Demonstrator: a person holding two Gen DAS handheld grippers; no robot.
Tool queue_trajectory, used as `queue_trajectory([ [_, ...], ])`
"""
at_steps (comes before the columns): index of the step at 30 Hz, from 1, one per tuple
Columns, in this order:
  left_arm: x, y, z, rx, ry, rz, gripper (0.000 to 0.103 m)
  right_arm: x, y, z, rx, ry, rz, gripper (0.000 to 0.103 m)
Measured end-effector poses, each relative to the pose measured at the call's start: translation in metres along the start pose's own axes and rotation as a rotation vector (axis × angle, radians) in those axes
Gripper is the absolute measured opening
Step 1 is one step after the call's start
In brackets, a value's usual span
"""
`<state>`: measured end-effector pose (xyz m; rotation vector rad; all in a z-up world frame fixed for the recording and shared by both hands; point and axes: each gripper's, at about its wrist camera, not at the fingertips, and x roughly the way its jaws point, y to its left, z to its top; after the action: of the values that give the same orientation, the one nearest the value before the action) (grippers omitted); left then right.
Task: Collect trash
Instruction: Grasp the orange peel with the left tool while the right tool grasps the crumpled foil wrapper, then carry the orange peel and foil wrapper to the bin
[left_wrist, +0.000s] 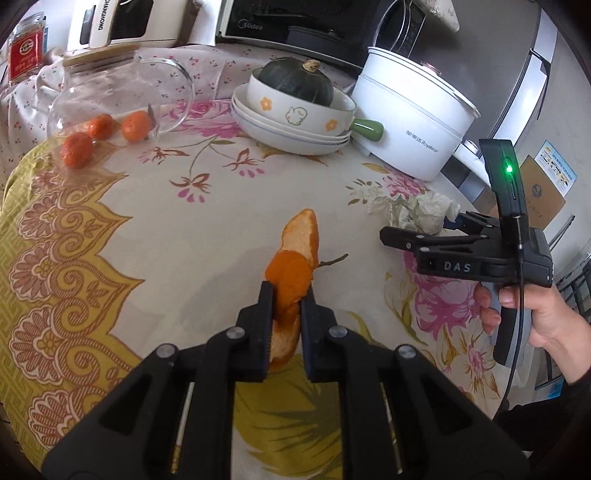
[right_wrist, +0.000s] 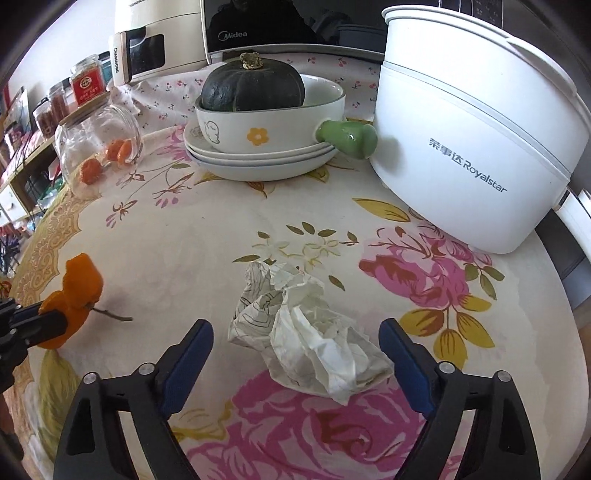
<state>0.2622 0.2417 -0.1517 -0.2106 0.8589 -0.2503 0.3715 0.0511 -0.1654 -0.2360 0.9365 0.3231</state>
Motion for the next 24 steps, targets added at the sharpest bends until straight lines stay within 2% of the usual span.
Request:
queue_trajectory([
  [1,-0.002,0.000,-0.002,-0.003,0.002,0.006,0.015,0.001,0.000,0.000,0.003,0.004,-0.003,0.072],
  [5,-0.009,-0.002,-0.009,-0.014,0.018,0.024,0.015,-0.010,-0.003,-0.003,0.015,-0.006,0.001,0.064],
  [10,-0.024,-0.016,-0.015,-0.013,0.018,0.019,0.015,-0.039,-0.012,-0.012,0.005,-0.012,-0.014,0.063],
  [16,-0.052,-0.038,-0.016,-0.008,0.011,0.008,0.015,-0.093,-0.030,-0.027,0.015,-0.043,-0.016,0.063],
  [24,-0.084,-0.086,-0.018,0.059,0.001,0.008,0.015,-0.159,-0.052,-0.057,0.022,-0.081,-0.017,0.063],
])
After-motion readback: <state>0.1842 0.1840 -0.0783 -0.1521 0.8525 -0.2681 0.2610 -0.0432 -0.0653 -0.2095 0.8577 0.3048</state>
